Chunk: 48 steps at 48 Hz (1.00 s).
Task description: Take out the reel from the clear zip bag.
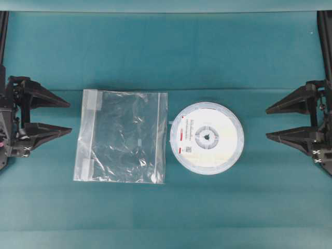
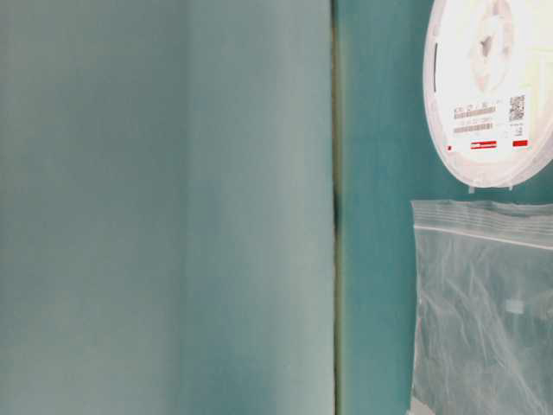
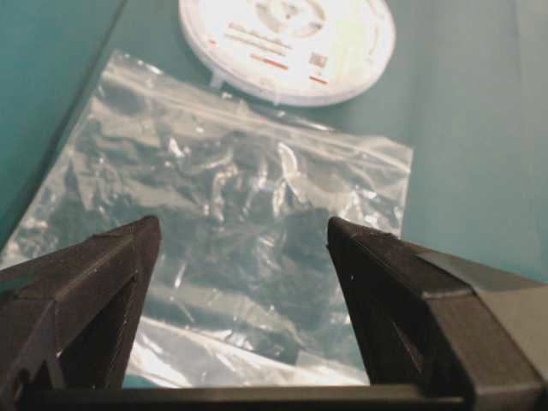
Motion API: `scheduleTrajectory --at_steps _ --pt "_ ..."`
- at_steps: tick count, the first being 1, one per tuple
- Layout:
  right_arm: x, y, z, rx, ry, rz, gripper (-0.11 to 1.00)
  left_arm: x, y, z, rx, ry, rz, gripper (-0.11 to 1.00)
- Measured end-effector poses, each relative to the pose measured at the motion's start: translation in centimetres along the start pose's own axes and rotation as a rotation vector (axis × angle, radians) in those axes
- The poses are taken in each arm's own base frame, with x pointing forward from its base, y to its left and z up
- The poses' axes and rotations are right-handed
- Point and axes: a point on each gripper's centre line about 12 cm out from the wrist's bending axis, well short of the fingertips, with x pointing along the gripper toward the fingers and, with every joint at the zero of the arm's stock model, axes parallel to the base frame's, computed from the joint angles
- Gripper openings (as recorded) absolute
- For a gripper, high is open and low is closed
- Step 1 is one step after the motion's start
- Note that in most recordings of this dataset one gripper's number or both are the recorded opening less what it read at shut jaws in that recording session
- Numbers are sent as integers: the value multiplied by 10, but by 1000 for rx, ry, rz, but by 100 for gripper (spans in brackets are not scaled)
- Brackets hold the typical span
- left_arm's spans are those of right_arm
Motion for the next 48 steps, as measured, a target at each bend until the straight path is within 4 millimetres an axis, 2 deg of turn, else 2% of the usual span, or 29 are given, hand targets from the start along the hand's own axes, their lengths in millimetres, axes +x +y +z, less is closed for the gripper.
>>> scheduleTrajectory --at_steps 33,48 --pt "0 -2 0 4 -1 -9 89 0 0 0 -6 -3 -1 86" --pt "-2 -1 1 0 -13 -5 89 -1 -2 11 -2 -45 -10 86"
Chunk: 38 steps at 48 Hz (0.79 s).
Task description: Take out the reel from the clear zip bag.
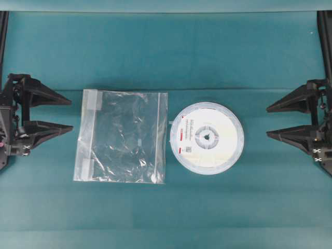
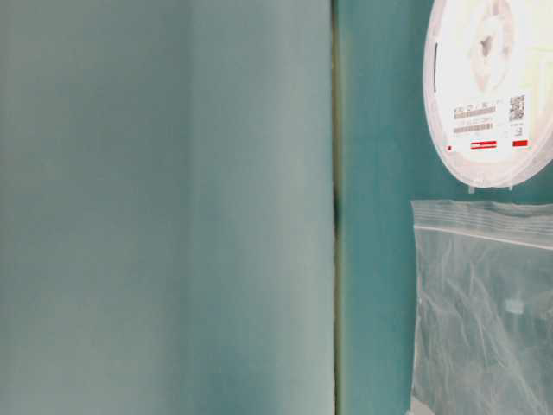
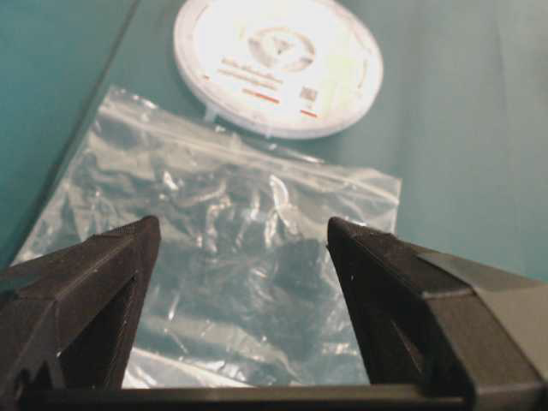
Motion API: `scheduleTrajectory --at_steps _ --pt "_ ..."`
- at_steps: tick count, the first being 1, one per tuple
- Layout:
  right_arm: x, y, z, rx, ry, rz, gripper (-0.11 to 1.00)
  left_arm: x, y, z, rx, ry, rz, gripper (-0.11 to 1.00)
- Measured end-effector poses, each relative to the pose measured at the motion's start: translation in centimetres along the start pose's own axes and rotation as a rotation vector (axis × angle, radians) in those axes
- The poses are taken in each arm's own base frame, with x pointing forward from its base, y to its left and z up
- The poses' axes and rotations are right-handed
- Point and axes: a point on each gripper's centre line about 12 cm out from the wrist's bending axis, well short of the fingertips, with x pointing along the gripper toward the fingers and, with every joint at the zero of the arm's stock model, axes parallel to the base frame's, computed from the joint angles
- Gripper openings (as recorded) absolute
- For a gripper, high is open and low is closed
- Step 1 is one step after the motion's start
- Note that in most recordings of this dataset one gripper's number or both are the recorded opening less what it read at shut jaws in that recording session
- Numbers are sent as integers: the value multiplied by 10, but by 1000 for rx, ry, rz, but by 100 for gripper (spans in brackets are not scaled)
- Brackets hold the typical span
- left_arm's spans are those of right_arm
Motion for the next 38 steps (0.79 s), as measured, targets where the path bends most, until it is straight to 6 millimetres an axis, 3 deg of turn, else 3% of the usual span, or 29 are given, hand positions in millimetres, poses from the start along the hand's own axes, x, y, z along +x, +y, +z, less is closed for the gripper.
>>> scheduleTrajectory --at_steps 38 --pt "-5 1 4 -58 -28 6 88 -2 0 2 -5 -16 -4 86"
